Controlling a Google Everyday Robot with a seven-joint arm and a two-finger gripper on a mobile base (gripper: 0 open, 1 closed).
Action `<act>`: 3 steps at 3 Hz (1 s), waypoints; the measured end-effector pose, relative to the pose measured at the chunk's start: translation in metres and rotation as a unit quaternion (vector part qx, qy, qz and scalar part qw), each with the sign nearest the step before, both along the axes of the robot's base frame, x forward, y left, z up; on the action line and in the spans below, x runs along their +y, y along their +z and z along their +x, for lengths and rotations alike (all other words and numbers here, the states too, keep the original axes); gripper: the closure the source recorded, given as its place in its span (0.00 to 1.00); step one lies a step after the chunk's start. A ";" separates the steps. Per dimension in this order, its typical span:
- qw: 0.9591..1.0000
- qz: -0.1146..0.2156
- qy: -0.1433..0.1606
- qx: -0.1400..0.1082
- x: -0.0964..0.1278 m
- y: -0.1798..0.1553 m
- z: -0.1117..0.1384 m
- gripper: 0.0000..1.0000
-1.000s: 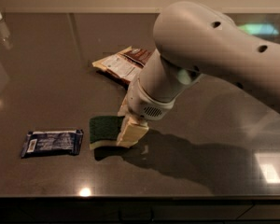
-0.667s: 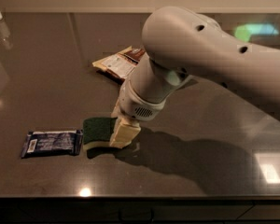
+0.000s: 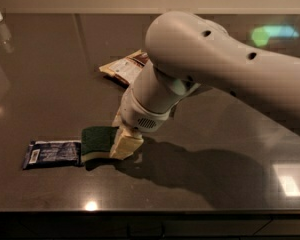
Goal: Move sponge near rxbar blueberry
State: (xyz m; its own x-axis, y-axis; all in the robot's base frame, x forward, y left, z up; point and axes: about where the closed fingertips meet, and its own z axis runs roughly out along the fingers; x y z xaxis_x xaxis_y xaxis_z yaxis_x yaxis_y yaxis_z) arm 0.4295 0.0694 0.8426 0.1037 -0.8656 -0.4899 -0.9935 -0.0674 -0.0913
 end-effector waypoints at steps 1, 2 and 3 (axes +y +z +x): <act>1.000 -0.001 0.001 -0.002 0.001 0.001 -0.001 0.15; 1.000 -0.001 0.001 -0.003 0.001 0.003 -0.002 0.00; 1.000 -0.001 0.001 -0.003 0.001 0.003 -0.002 0.00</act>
Offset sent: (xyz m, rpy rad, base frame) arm -0.0006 0.0004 0.0011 -0.0015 -0.0027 0.0011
